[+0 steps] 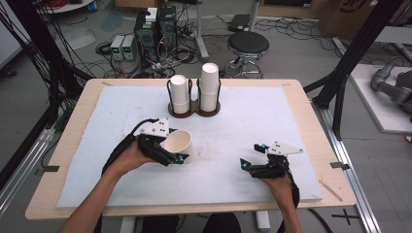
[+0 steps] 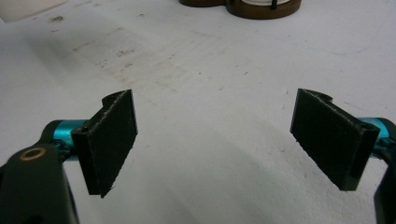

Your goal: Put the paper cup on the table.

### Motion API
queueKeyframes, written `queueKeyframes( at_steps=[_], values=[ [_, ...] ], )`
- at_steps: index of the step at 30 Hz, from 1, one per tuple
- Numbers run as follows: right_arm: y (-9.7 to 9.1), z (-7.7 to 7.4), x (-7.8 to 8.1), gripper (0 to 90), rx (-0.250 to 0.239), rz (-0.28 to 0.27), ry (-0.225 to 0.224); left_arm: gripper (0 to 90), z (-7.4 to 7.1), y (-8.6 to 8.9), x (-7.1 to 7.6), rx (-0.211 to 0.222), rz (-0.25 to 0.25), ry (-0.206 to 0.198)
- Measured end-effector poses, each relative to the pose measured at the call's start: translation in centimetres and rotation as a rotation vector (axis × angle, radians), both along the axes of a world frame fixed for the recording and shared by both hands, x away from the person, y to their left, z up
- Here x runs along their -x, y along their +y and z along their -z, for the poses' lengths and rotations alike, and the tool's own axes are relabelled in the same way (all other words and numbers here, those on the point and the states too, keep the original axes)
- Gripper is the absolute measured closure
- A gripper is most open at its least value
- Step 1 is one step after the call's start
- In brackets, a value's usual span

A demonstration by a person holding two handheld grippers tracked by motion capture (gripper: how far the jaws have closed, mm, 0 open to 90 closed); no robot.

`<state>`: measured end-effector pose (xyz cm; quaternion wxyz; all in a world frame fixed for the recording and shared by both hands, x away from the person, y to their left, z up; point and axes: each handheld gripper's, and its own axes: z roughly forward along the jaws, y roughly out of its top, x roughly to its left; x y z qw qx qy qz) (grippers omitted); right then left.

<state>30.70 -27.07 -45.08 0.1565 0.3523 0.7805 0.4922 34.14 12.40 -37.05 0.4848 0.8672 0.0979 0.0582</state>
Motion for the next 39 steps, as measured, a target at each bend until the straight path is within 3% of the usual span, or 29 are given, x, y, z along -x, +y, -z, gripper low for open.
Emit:
queueKeyframes(
  at_steps=[10,13,30,39],
  values=[
    [0.0,0.0,0.0,15.3,0.001,0.000,0.004,27.9,0.7,-1.6,-0.8,-0.086,-0.006,-0.006],
    [0.0,0.0,0.0,15.3,0.001,-0.002,0.005,27.9,0.9,-2.0,-1.0,-0.129,-0.005,-0.006],
    [0.0,0.0,0.0,15.3,-0.004,-0.002,0.005,27.9,2.7,-4.0,-2.1,-0.239,-0.010,0.002],
    [-0.1,0.0,0.0,15.3,-0.006,-0.002,0.006,27.9,3.5,-4.6,-2.4,-0.273,-0.015,0.008]
  ],
)
